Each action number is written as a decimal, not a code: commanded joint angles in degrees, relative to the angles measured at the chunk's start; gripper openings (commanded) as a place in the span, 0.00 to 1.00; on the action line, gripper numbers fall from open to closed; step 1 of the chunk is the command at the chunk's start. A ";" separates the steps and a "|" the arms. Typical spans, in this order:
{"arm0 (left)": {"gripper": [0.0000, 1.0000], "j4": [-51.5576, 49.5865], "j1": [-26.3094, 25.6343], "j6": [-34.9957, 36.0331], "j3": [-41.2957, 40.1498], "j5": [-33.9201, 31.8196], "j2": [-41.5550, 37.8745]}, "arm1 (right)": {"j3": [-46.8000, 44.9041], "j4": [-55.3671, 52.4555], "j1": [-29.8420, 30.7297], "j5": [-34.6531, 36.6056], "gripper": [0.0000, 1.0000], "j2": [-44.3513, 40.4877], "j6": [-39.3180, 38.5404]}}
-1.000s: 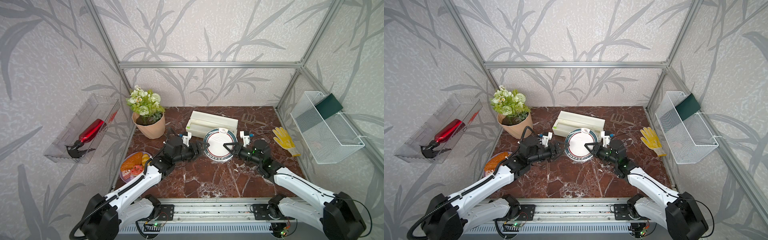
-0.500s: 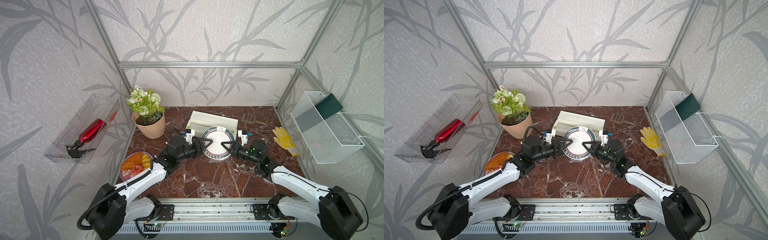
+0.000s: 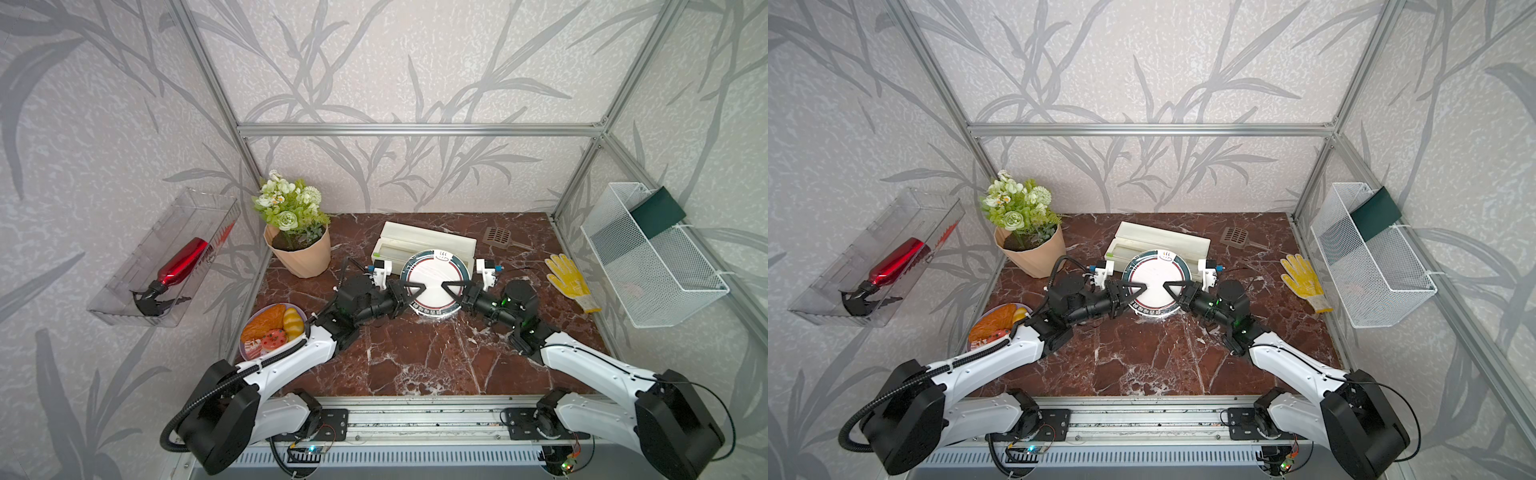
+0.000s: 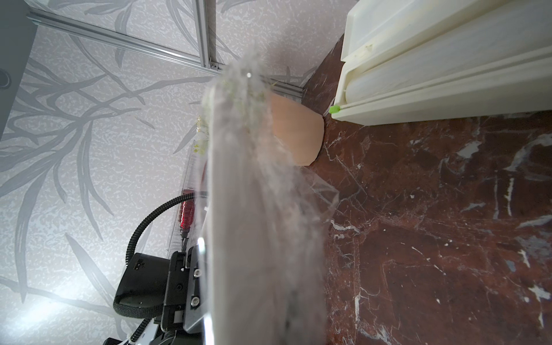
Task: Wrap the plate with plastic wrap
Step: Cover the plate with plastic wrap, then place the plate at the center of the board.
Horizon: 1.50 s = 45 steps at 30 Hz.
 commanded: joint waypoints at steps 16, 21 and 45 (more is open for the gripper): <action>0.14 -5.99 0.90 4.36 -7.88 -6.00 -11.97 | -1.23 -4.04 0.31 -1.27 0.47 -3.37 -6.40; 0.11 -9.85 3.34 3.89 -13.30 -9.68 -18.20 | -1.61 -14.22 -0.81 1.03 0.50 -9.33 -13.31; 0.06 -36.83 14.94 0.67 -21.74 -14.39 -43.14 | 0.58 -31.91 -0.94 -3.94 0.53 -11.13 -26.04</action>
